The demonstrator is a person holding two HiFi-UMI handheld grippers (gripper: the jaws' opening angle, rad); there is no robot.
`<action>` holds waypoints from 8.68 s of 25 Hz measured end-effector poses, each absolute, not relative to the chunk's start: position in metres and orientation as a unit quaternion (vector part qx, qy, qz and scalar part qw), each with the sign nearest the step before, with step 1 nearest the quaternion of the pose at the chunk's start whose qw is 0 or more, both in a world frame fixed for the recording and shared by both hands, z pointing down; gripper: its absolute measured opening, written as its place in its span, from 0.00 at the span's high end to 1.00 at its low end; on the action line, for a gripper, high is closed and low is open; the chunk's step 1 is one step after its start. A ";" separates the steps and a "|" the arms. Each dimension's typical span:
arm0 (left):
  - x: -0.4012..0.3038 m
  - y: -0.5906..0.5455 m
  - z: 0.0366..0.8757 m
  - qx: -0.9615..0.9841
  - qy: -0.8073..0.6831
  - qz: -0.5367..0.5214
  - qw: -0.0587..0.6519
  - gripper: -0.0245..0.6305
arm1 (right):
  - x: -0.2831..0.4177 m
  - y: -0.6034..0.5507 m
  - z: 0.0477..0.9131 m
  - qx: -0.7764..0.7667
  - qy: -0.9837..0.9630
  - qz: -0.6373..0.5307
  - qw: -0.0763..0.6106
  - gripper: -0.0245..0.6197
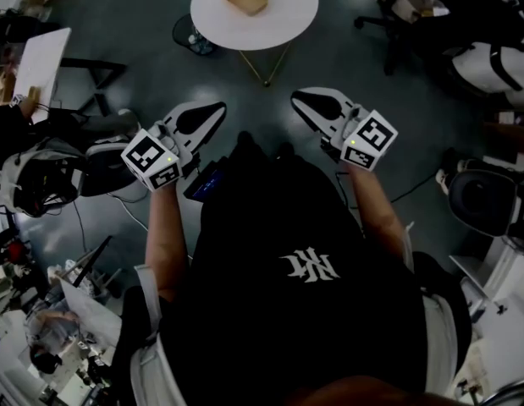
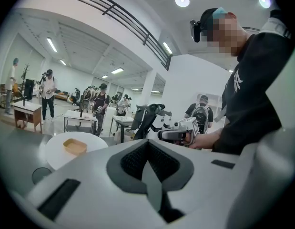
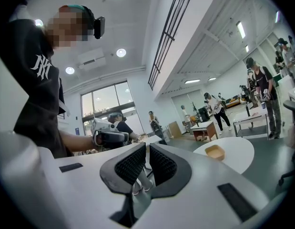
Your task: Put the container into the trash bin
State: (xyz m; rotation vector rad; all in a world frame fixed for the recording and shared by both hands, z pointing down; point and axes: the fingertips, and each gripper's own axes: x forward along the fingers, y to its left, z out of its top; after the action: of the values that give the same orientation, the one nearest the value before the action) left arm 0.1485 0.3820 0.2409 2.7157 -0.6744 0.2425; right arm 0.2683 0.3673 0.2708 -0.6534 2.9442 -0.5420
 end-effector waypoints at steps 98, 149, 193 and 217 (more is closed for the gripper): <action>0.096 -0.123 0.386 0.931 -0.059 0.265 0.245 0.96 | 0.260 -0.021 0.422 -0.500 0.788 -0.357 0.041 0.80; 0.134 -0.111 0.600 0.813 0.079 0.425 0.391 0.87 | 0.237 -0.011 0.613 -0.624 0.566 -0.538 -0.029 0.82; -0.083 -0.046 0.409 0.846 -0.342 0.128 0.388 0.92 | 0.067 -0.077 0.424 -0.342 0.875 -0.331 -0.094 0.87; -0.250 -0.052 0.433 0.821 -0.385 0.092 0.412 0.92 | -0.102 -0.093 0.437 -0.308 0.882 -0.331 -0.135 0.87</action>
State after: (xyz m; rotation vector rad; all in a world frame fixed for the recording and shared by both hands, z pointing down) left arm -0.2495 -0.0524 0.4330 2.0648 -0.9674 0.2320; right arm -0.1017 -0.0933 0.4367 -1.0607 3.0371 -1.1383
